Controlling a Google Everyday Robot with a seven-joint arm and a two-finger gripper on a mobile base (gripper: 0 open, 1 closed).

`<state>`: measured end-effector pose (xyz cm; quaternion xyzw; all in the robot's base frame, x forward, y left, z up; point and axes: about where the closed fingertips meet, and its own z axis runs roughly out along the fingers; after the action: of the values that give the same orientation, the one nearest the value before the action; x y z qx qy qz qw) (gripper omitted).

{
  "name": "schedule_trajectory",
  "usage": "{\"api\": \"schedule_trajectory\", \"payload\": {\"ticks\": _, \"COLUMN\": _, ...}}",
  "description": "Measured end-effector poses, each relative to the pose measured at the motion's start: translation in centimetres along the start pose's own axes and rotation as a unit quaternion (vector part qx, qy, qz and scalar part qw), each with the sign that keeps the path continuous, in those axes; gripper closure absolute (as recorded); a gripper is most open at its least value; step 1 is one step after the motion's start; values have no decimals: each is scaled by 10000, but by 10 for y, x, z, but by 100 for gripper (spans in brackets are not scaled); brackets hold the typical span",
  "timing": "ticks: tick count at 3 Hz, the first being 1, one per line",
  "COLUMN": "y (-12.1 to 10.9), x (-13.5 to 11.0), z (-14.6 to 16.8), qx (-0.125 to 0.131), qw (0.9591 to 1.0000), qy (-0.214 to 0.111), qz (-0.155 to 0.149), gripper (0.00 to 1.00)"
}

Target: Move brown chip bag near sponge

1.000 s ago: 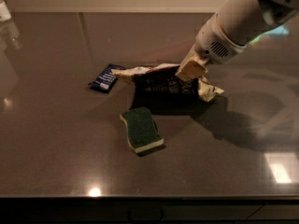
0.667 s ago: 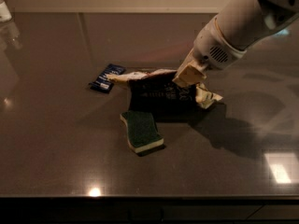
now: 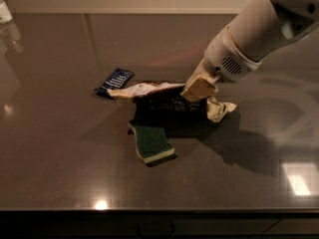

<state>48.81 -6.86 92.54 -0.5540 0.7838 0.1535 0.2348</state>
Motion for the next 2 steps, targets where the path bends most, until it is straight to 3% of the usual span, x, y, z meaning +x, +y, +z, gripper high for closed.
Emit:
{"api": "schedule_trajectory", "payload": {"ticks": 1, "y": 3, "x": 1, "z": 2, "qx": -65, "qw": 10000, "qy": 2, "qz": 11, "gripper": 13}}
{"api": "schedule_trajectory", "payload": {"ticks": 2, "y": 2, "x": 3, "z": 1, "qx": -132, "qw": 9999, "qy": -50, "qz": 9, "gripper": 0}}
